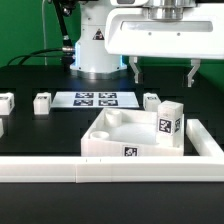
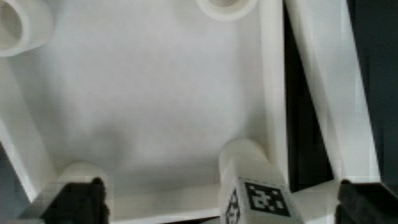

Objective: Assemble square table

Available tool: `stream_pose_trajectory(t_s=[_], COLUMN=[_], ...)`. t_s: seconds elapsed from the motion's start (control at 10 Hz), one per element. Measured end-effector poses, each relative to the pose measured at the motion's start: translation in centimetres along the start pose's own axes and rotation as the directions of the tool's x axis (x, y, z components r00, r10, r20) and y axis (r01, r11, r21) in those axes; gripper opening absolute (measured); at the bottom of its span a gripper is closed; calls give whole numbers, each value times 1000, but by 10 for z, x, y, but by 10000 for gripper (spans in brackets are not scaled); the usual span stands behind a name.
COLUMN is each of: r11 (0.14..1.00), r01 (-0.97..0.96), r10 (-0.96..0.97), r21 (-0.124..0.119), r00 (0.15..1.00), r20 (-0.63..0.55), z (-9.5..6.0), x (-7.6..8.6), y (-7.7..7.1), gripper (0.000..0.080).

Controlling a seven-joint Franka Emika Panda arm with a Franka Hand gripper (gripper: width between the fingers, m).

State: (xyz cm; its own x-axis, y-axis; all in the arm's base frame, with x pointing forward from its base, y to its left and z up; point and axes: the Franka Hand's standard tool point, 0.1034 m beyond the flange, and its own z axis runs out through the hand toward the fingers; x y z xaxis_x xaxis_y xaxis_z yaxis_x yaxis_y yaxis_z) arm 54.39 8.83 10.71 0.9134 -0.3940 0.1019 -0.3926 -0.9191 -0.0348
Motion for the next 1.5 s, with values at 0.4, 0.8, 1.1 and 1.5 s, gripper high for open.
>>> stream_pose_trajectory(t_s=[0.4, 0.8, 1.1, 1.5], r11=[996, 947, 947, 942], r01=[92, 321, 321, 336], r10=[-91, -320, -321, -335], r21=[10, 8, 6, 12], r00=[995, 946, 946, 941], r20=[-27, -60, -56, -51], z=[6, 21, 23, 35], x=[-5, -41, -43, -94], y=[4, 27, 28, 28], gripper=[649, 649, 649, 649])
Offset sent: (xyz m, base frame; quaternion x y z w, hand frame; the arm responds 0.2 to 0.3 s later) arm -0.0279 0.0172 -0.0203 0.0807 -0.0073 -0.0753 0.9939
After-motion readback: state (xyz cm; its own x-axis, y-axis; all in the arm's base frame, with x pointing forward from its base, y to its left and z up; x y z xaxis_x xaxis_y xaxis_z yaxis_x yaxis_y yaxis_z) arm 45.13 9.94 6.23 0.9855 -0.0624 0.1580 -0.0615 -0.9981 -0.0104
